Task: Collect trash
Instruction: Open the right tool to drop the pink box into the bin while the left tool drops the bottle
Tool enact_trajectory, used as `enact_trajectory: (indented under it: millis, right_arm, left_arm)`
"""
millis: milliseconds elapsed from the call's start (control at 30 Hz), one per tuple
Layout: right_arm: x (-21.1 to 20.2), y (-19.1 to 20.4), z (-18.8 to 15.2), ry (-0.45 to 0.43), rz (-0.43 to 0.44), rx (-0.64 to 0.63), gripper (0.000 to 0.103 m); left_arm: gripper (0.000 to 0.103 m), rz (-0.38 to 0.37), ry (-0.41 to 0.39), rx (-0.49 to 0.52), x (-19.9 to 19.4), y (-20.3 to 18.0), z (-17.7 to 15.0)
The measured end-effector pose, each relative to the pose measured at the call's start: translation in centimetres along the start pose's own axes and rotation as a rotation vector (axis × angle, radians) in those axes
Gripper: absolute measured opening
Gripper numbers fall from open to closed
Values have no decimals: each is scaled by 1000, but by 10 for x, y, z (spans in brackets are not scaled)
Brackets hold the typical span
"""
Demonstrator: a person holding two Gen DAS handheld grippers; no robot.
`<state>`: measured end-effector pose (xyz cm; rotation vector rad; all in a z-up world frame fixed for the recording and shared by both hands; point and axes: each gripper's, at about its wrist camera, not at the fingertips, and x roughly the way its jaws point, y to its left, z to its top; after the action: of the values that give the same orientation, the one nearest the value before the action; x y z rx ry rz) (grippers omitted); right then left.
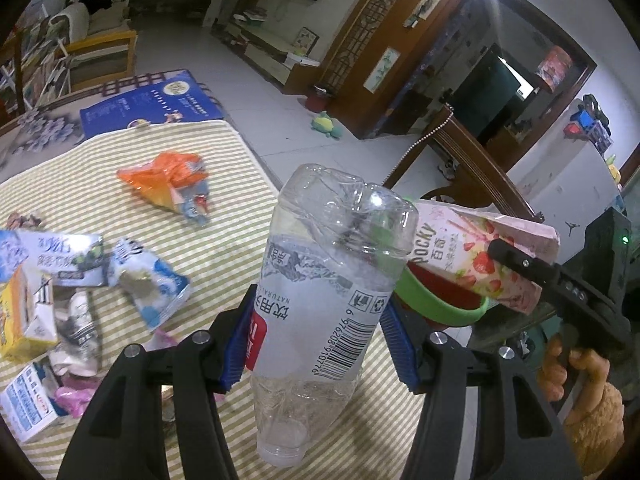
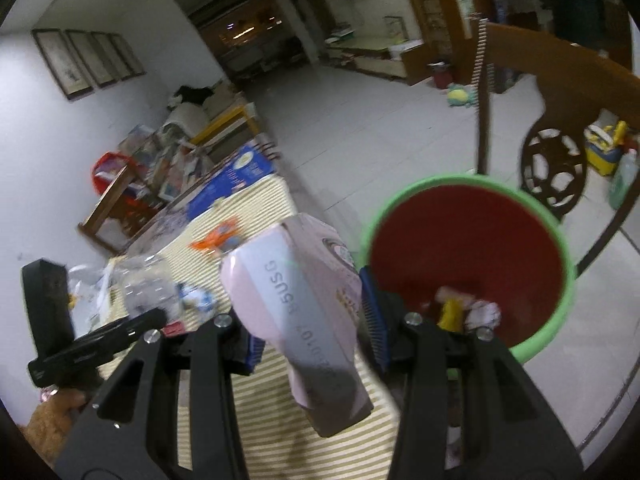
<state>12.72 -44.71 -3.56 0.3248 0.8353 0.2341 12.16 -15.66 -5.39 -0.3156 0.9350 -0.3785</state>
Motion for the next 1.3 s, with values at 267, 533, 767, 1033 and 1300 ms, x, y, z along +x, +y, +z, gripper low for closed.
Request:
enact_trajectory:
  millis: [267,533,767,1033,1300]
  right_arm:
    - [10,-57,10,5,-145,68,59]
    - [-11,-87,8,-32,-188,71,65]
    - [-36,-123,-3,-44,-219,133,66]
    - [-56,-142,-17,-53,-241,173,66]
    - [-67,-140,-25,-68,-238,171,67]
  left_arm:
    - [56,-4,12,14,22,-28,15]
    - [56,-99,3,119,58,-95,46]
    - [56,-194,0,206,95,-160,69]
    - [56,-235,-5,247,126,-204,80]
    - [78,-195,-38,211,118,-196,80]
